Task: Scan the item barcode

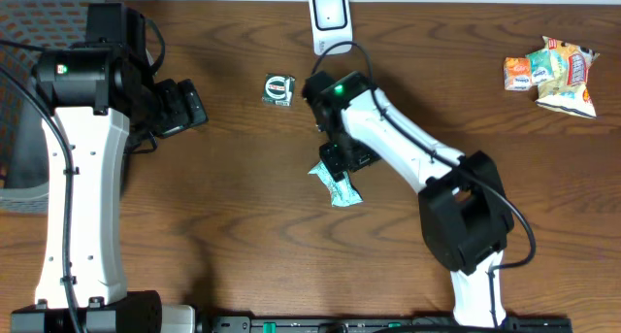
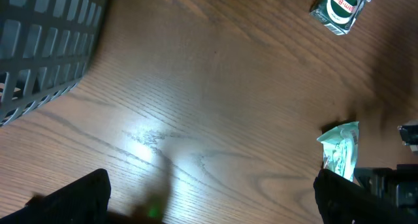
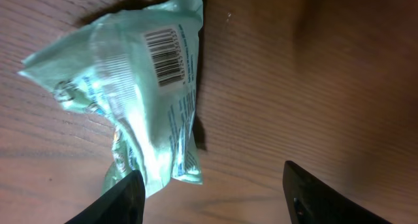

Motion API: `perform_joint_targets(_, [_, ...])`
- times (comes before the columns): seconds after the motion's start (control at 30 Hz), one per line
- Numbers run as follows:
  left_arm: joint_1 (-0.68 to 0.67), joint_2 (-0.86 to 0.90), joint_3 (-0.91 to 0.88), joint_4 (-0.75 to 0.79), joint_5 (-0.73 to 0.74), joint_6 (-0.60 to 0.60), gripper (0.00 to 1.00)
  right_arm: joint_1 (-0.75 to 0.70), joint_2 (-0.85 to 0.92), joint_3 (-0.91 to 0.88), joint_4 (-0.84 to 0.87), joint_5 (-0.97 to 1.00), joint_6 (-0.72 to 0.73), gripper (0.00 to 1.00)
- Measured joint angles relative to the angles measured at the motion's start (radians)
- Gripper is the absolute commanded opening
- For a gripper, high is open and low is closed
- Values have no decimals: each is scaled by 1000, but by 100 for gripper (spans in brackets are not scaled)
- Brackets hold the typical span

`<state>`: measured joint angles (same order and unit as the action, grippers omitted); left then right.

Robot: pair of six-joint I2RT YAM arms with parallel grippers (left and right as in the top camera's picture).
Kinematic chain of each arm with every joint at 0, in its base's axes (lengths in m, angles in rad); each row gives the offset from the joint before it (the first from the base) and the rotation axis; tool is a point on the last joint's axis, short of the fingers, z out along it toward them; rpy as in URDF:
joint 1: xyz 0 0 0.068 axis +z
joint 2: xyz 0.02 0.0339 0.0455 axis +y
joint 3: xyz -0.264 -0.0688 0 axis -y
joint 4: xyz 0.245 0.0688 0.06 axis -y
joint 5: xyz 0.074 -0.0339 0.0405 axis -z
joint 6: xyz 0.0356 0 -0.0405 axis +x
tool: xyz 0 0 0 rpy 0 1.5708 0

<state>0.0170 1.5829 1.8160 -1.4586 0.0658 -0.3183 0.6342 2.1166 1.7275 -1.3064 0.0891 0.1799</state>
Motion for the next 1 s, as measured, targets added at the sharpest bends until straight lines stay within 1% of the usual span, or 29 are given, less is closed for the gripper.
perform_joint_targets(0.23, [0, 0, 0, 0, 0, 0, 98, 118, -14, -24, 127, 96, 29, 61])
perform_joint_targets(0.5, [0, 0, 0, 0, 0, 0, 98, 244, -14, -159, 249, 248, 50, 62])
perform_joint_targets(0.57, [0, 0, 0, 0, 0, 0, 98, 262, -14, -189, 274, 292, 56, 61])
perform_joint_targets(0.7, [0, 0, 0, 0, 0, 0, 98, 269, -14, -242, 339, 341, 64, 56])
perform_joint_targets(0.77, [0, 0, 0, 0, 0, 0, 98, 267, -14, -272, 378, 361, 64, 50])
perform_joint_targets(0.83, [0, 0, 0, 0, 0, 0, 98, 266, -17, -302, 409, 390, 60, 37])
perform_joint_targets(0.93, [0, 0, 0, 0, 0, 0, 98, 261, -27, -329, 429, 412, 60, 21])
perform_joint_targets(1.0, [0, 0, 0, 0, 0, 0, 98, 251, -28, -332, 429, 414, 60, 14])
